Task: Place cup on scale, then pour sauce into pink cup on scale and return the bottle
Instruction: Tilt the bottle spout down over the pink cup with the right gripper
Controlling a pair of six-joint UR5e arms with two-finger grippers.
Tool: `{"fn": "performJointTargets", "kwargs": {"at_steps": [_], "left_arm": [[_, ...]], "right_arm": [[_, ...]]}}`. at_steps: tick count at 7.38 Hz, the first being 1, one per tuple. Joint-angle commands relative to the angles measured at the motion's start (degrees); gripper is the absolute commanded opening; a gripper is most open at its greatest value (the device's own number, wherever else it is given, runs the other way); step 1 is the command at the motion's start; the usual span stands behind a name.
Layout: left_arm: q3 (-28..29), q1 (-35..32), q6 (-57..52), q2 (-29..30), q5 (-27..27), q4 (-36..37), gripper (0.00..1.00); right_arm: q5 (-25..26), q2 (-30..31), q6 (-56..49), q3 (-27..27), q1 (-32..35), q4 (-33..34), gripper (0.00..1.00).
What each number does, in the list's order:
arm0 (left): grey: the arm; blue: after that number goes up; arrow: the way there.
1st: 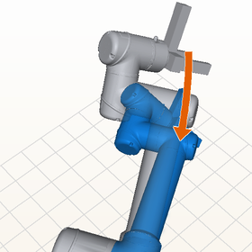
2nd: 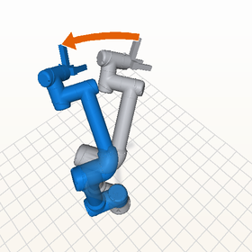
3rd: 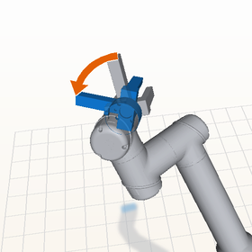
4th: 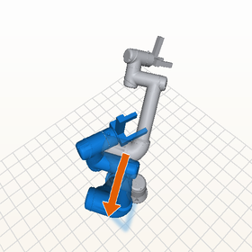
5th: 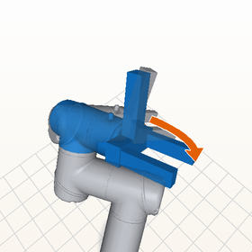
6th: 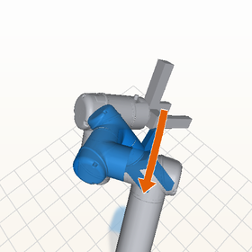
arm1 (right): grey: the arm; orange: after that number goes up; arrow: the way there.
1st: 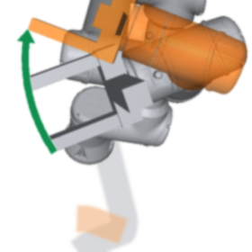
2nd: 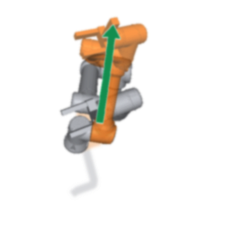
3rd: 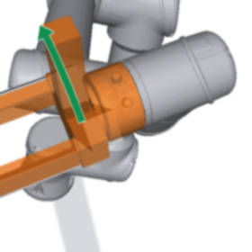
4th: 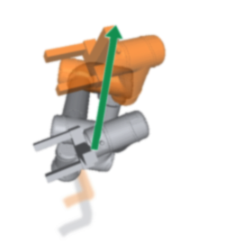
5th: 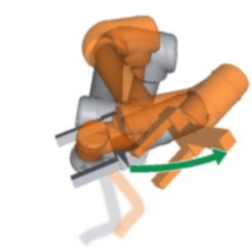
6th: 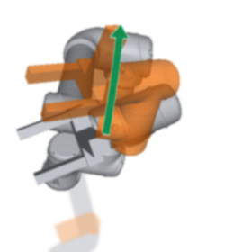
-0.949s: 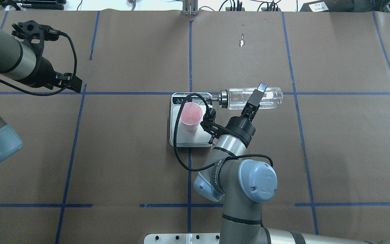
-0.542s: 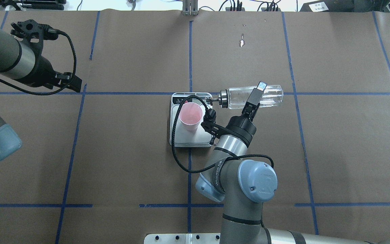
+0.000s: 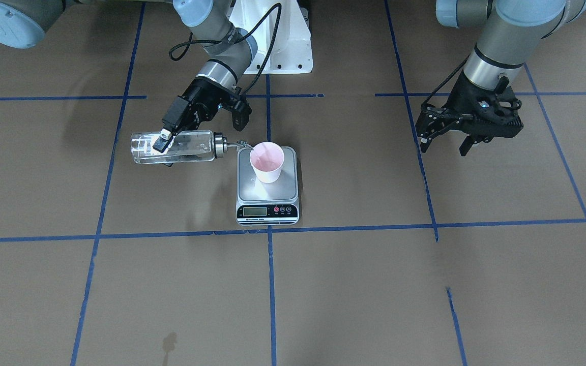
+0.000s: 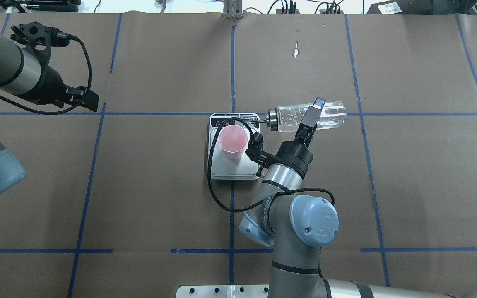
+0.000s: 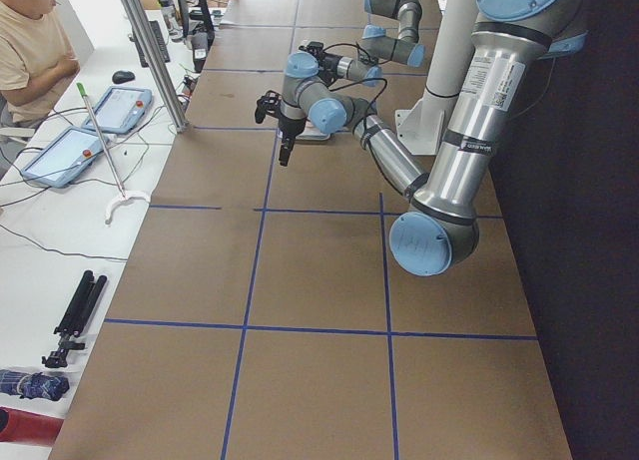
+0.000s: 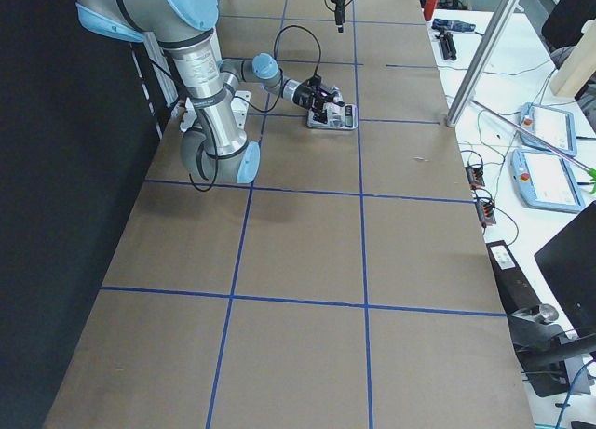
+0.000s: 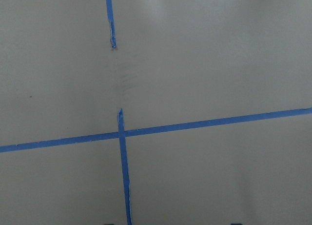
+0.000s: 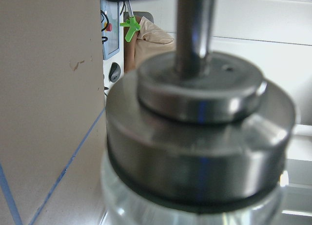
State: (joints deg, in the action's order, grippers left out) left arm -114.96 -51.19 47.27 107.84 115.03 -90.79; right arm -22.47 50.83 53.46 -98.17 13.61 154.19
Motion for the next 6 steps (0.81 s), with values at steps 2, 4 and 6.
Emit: {"fn": "performJointTargets", "kwargs": {"at_steps": [2, 4, 6], "left_arm": [[-0.8, -0.1, -0.1, 0.0, -0.1, 0.2, 0.84], [-0.8, -0.8, -0.1, 0.2, -0.1, 0.2, 0.84], [-0.9, -1.0, -0.2, 0.3, -0.2, 0.2, 0.84]], "right_arm": [[-0.5, -1.7, 4.2, -0.6, 0.2, -0.7, 0.0], [-2.4, -2.2, 9.6, -0.7, -0.2, -2.0, 0.0], [-5.8, -0.3, 11.7, -0.7, -1.4, -13.9, 0.0]]}}
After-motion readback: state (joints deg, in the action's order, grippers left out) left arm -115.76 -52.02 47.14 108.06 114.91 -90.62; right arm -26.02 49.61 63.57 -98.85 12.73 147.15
